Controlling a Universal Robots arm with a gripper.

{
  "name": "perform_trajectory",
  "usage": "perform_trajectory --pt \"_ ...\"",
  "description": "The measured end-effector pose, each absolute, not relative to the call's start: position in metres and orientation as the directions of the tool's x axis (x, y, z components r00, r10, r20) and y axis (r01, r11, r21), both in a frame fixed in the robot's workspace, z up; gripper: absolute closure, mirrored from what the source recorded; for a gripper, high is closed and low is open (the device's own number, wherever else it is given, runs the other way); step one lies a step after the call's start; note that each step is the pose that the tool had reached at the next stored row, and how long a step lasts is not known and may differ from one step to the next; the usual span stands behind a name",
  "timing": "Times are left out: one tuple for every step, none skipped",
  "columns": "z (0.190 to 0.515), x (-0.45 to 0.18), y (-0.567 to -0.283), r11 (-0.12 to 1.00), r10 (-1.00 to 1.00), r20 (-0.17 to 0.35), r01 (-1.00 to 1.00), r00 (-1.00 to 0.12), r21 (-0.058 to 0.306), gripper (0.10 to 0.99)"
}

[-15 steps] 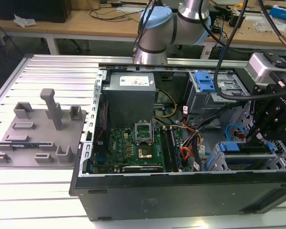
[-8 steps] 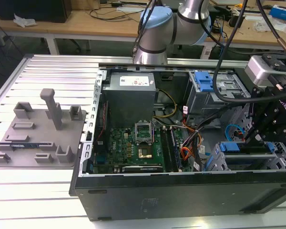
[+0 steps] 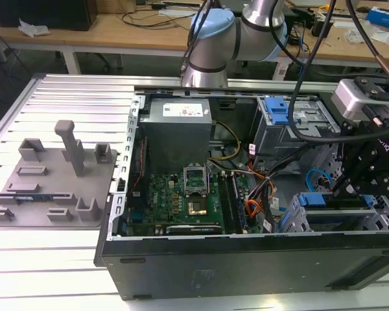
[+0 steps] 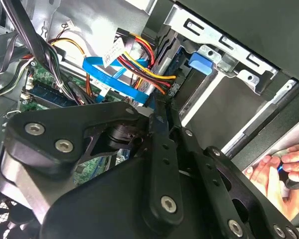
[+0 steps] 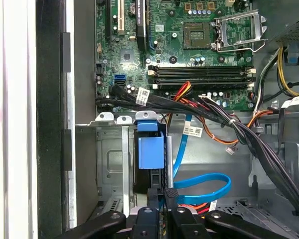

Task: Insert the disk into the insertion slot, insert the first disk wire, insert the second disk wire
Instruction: 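Insert the second disk wire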

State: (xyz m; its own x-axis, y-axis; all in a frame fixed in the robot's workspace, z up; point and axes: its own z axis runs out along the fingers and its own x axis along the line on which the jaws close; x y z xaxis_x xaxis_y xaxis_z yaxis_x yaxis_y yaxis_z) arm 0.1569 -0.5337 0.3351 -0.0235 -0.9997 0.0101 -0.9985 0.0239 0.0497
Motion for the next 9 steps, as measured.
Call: perform_trajectory --pt "0.335 0.157 -0.534 0.024 -1.000 0.009 -0.998 -0.024 0.050 0.925" --pt "0.336 0.156 -0.534 0.024 -1.000 0.009 -0.998 -0.024 0.050 0.796" --pt "0.342 0.156 -0.534 0.024 -1.000 0.010 -0.998 -0.023 0.050 0.796" --pt "0.349 0.156 -0.534 0.024 -1.000 0.010 -0.998 -0.023 0.050 0.725" --pt "0.354 0.156 -0.534 0.024 -1.000 0.010 -0.998 -0.024 0.050 0.725" --pt "0.361 0.156 -0.533 0.024 -1.000 0.010 -0.998 -0.024 0.050 0.725" --pt "0.370 0.156 -0.533 0.024 -1.000 0.010 -0.998 -0.024 0.050 0.725" --pt "0.379 0.156 -0.533 0.024 -1.000 0.011 -0.998 -0.024 0.050 0.725" --pt "0.386 0.156 -0.532 0.024 -1.000 0.013 -0.998 -0.024 0.050 0.741"
